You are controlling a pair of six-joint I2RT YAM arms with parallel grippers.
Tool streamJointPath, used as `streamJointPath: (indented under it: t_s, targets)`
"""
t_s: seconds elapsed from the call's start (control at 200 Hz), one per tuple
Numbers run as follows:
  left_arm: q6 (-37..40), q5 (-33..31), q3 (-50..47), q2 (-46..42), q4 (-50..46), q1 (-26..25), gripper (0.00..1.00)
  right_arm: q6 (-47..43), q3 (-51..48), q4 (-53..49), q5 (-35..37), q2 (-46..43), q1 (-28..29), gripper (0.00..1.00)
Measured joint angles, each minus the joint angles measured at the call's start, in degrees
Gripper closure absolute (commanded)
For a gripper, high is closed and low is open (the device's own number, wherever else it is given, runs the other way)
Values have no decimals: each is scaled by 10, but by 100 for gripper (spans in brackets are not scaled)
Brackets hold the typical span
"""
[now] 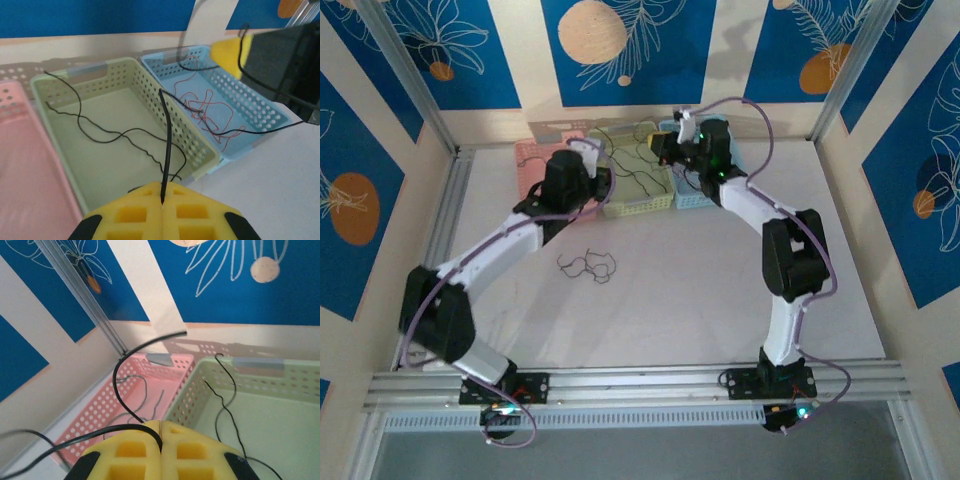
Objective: Untangle the cables
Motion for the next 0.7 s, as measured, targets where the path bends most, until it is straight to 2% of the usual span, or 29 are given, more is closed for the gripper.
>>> streamJointPath:
  t_s: [0.2,0.325,0.37,0.435,0.515,0.56,0.645,0.7]
  targets:
    - [-1,22,162,154,-38,18,100,6,203,-132,-10,133,13,100]
    - [0,26,232,229,-59,23,97,-12,345,-239,5,227,21,94]
    - [2,27,250,250,-69,24,96,-21,396,-273,13,259,24,89]
    - [7,29,274,278,-84,26,89,-35,454,-315,23,297,27,79]
    - [17,34,294,305,-100,28,67,-46,506,-357,35,331,29,68]
    - [12,35,297,313,-107,29,59,-60,530,-379,40,346,29,63]
    - [18,37,297,316,-121,31,48,-70,545,-410,54,356,30,52]
    - [16,39,297,315,-123,32,43,-83,545,-425,67,356,30,50]
